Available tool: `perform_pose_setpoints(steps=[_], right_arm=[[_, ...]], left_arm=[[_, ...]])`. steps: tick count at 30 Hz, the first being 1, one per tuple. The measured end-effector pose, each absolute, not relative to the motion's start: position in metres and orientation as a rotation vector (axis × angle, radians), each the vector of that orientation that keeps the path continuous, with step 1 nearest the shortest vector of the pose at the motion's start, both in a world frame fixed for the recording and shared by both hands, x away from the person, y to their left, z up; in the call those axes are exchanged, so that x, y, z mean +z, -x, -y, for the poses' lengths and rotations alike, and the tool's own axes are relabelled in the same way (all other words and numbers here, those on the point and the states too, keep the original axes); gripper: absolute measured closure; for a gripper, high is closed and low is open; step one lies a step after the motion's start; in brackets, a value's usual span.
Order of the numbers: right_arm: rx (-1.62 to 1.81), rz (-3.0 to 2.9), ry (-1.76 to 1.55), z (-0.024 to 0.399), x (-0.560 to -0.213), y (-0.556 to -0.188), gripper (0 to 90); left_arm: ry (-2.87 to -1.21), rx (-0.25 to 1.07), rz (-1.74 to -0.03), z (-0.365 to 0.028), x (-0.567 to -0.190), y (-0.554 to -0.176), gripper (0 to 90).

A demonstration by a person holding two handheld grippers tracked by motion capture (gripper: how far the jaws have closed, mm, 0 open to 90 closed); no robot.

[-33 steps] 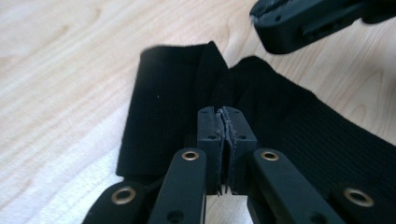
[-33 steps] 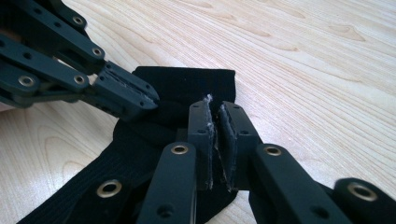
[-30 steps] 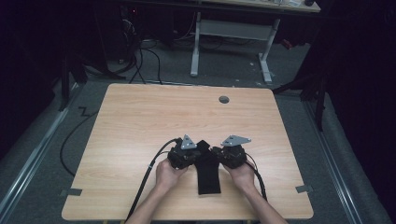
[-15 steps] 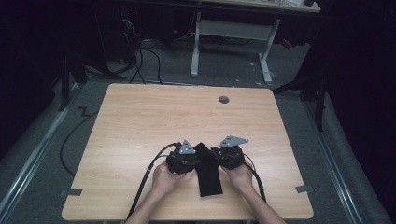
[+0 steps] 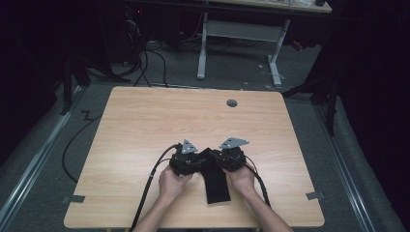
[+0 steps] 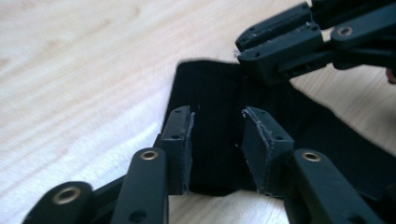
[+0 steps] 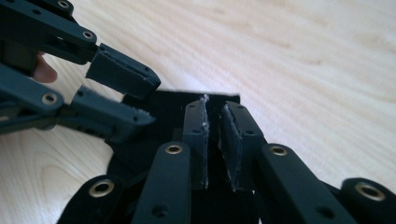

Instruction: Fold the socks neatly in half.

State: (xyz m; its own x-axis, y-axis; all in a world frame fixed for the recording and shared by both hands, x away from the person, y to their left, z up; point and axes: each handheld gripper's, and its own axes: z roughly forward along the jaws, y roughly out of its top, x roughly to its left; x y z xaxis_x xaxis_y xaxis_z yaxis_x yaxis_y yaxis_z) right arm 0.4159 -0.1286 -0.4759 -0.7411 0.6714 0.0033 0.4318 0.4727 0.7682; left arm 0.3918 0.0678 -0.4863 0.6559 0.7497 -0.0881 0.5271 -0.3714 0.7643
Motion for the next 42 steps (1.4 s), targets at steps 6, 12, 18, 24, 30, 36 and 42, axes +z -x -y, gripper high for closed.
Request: perform_pose_setpoints(steps=[6, 12, 18, 24, 30, 36, 42], right_arm=[[1.107, -2.47, -0.942, 0.135, -0.487, -0.412, 74.4], [1.097, -2.496, -0.957, 0.139, -0.493, -0.407, 70.3], [1.092, -2.493, -0.979, 0.137, -0.496, -0.411, 68.2], [1.082, -2.469, -1.002, 0.132, -0.497, -0.419, 67.0], [1.074, -2.43, -1.034, 0.127, -0.497, -0.432, 64.4], [1.081, -2.399, -1.048, 0.126, -0.498, -0.439, 62.9], [1.119, -2.389, -1.058, 0.131, -0.492, -0.436, 63.6]], left_arm=[[-2.094, 0.354, -0.998, -0.066, -0.493, -0.388, 52.0], [-2.119, 0.357, -0.996, -0.064, -0.495, -0.387, 48.9], [-2.128, 0.396, -0.993, -0.065, -0.496, -0.391, 51.2], [-2.105, 0.414, -1.008, -0.069, -0.498, -0.402, 53.2], [-2.107, 0.41, -1.031, -0.071, -0.496, -0.417, 53.0], [-2.095, 0.406, -1.073, -0.072, -0.493, -0.428, 48.5], [-2.047, 0.392, -1.118, -0.081, -0.489, -0.43, 44.1]])
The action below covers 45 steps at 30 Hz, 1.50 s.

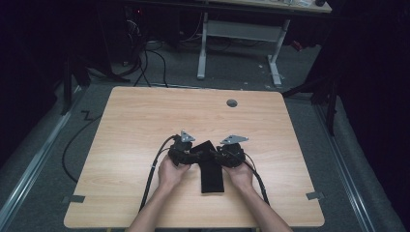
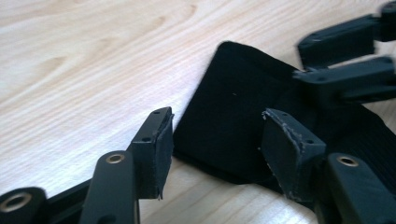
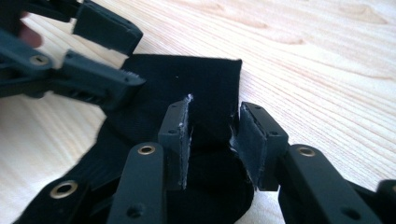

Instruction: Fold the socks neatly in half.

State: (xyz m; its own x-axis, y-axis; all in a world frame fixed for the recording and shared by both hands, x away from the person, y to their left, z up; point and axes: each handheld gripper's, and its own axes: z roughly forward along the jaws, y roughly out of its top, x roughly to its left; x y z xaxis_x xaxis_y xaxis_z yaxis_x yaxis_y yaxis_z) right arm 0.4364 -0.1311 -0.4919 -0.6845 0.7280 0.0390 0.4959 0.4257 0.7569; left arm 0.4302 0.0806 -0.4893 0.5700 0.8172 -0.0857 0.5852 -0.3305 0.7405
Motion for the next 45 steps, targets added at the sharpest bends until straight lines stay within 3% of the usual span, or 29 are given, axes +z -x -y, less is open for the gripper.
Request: perform_pose_setpoints(steps=[17, 26, 45], right_arm=[[1.186, -2.395, -1.039, 0.178, -0.489, -0.397, 68.6], [1.172, -2.422, -1.05, 0.182, -0.5, -0.392, 68.5], [1.147, -2.461, -1.03, 0.172, -0.506, -0.393, 68.9]], left_arm=[[-1.986, 0.374, -1.245, -0.094, -0.493, -0.451, 41.5], [-2.005, 0.349, -1.245, -0.092, -0.496, -0.452, 42.8], [-2.036, 0.291, -1.189, -0.092, -0.496, -0.451, 64.4]])
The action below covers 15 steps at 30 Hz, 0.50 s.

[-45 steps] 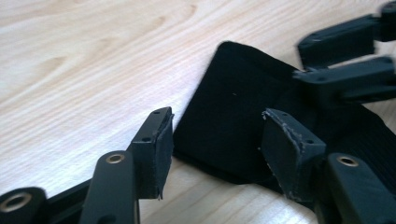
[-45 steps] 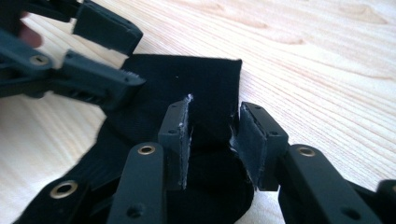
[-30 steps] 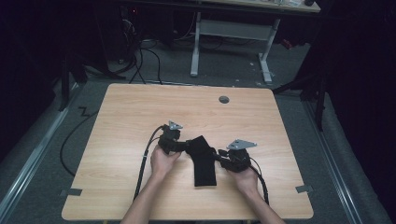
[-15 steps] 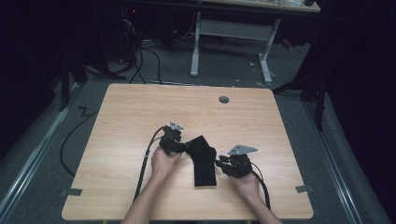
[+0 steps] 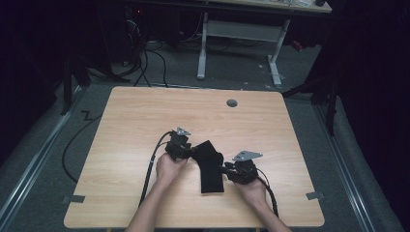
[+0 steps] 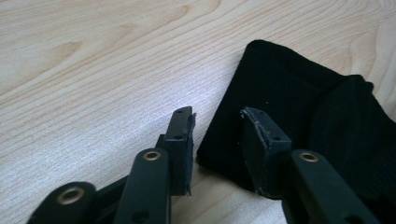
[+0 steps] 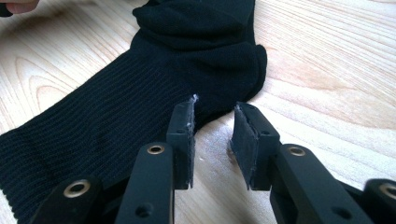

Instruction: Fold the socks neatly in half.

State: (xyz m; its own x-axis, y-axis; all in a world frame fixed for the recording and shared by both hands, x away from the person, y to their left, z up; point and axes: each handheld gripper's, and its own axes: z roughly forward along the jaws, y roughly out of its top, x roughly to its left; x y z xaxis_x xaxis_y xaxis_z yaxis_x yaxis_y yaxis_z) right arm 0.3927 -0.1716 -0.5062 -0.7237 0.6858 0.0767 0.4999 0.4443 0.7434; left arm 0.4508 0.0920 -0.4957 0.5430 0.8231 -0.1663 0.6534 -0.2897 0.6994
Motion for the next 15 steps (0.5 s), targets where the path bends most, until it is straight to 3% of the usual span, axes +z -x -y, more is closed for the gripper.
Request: perform_pose_setpoints(steps=[15], right_arm=[[1.136, -2.455, -1.016, 0.1686, -0.5066, -0.3923, 69.2]], left_arm=[[-2.038, 0.254, -1.149, -0.0941, -0.4966, -0.452, 77.1]])
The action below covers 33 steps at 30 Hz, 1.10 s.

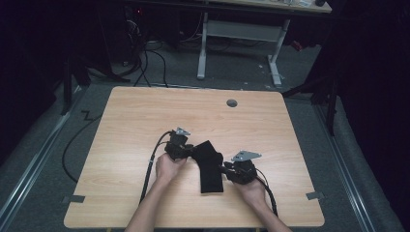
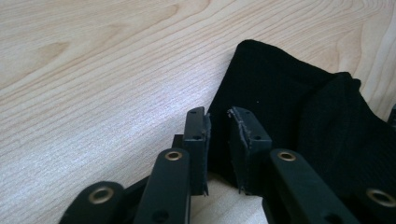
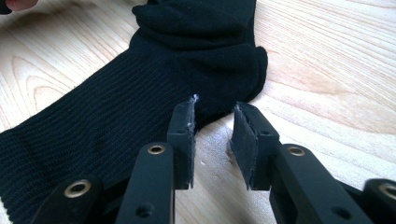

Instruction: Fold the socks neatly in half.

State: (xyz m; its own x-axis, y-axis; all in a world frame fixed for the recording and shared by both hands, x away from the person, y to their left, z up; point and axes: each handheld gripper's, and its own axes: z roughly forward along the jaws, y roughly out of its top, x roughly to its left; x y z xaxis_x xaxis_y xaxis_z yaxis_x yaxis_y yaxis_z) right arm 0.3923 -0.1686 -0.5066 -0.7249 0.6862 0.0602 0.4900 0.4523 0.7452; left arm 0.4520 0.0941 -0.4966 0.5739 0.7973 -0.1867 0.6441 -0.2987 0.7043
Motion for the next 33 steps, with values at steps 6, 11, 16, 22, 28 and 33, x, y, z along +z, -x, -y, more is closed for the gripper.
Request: perform_pose_setpoints(steps=[6, 11, 16, 22, 28, 33], right_arm=[[1.136, -2.452, -1.014, 0.168, -0.507, -0.392, 69.3], [1.13, -2.449, -1.014, 0.167, -0.507, -0.391, 69.3], [1.13, -2.448, -1.013, 0.167, -0.507, -0.391, 69.2], [1.13, -2.446, -1.015, 0.167, -0.507, -0.391, 69.2], [1.126, -2.447, -1.015, 0.167, -0.507, -0.391, 69.2], [1.126, -2.446, -1.017, 0.166, -0.507, -0.391, 69.1]], left_arm=[[-2.033, 0.237, -1.145, -0.096, -0.497, -0.452, 79.7], [-2.053, 0.269, -1.121, -0.095, -0.495, -0.451, 81.5], [-2.042, 0.253, -1.126, -0.098, -0.494, -0.451, 83.0], [-2.037, 0.247, -1.121, -0.1, -0.493, -0.45, 83.7], [-2.017, 0.261, -1.099, -0.1, -0.486, -0.447, 83.7], [-2.013, 0.282, -1.069, -0.1, -0.48, -0.442, 83.7]])
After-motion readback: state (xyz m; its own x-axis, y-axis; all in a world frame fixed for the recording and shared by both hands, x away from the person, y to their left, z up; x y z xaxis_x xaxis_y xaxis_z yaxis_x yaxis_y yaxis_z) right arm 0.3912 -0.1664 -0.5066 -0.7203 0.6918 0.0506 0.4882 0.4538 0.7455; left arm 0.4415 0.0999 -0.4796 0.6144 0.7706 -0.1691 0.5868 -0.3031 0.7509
